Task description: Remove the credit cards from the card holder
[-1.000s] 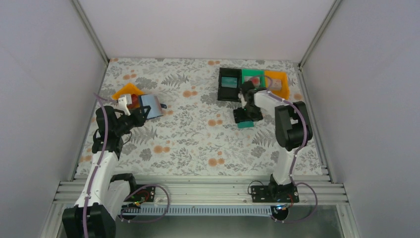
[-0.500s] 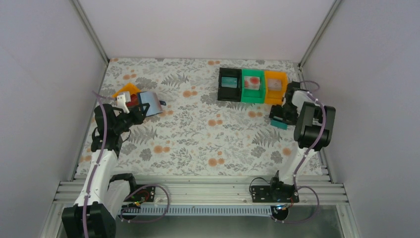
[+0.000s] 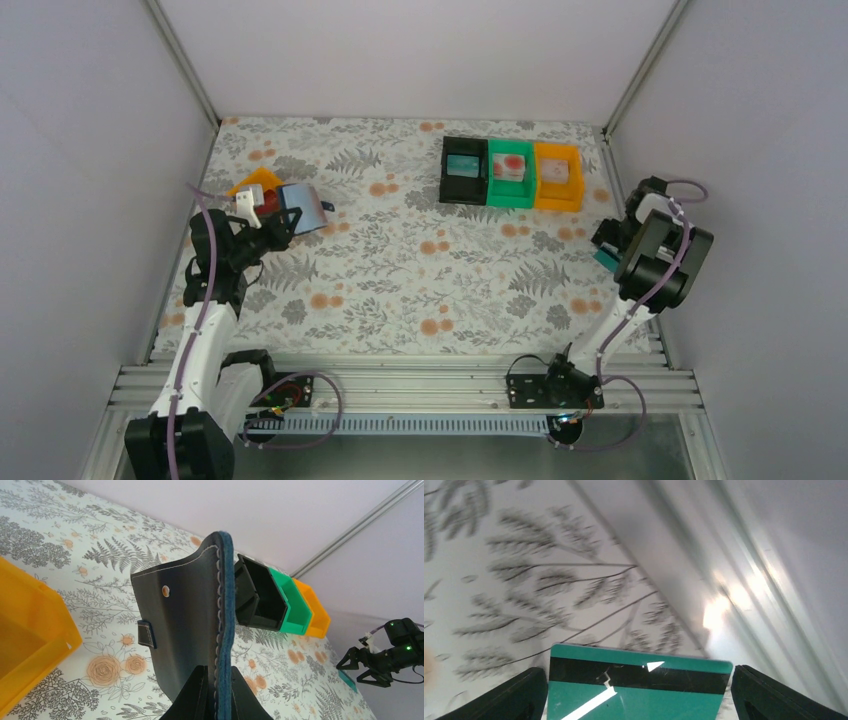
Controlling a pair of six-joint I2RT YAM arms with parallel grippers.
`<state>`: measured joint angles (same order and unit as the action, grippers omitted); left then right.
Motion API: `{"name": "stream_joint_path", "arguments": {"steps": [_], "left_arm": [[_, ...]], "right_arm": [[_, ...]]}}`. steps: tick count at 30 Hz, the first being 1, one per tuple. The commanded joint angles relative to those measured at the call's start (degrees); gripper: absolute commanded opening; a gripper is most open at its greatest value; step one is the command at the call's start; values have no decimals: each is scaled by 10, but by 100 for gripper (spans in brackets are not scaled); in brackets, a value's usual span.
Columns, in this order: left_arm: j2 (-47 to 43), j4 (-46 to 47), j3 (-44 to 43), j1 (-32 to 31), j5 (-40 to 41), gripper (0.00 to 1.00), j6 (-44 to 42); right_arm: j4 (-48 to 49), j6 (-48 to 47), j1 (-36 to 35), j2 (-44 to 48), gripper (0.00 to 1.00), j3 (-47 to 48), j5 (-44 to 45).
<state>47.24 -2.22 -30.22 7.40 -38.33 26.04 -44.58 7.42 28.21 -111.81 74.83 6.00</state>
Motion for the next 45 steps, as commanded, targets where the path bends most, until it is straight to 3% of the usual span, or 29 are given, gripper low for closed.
{"name": "stream_joint_path", "arguments": {"steps": [1, 4, 11, 22, 24, 29, 36, 45], "left_arm": [[1, 28, -22, 5, -3, 3, -11], [3, 29, -22, 5, -3, 2, -11], [4, 30, -18, 5, -5, 2, -11], [-5, 37, -12, 5, -7, 2, -8], [-6, 41, -9, 5, -8, 2, -6], [-4, 56, -1, 4, -12, 2, 5], [-7, 45, -8, 3, -6, 2, 0], [-2, 34, -21, 4, 3, 2, -11]], "right_arm": [[2, -1, 34, -30, 93, -25, 119], [2, -4, 38, -20, 93, -13, 119], [21, -13, 38, 49, 99, -8, 8], [56, 32, 39, 182, 99, -128, -68], [51, 47, 39, 192, 99, -147, -113], [96, 125, 39, 239, 83, -205, -195], [118, 181, 44, 204, 60, -231, -91], [155, 202, 62, 150, 52, -232, -79]]}}
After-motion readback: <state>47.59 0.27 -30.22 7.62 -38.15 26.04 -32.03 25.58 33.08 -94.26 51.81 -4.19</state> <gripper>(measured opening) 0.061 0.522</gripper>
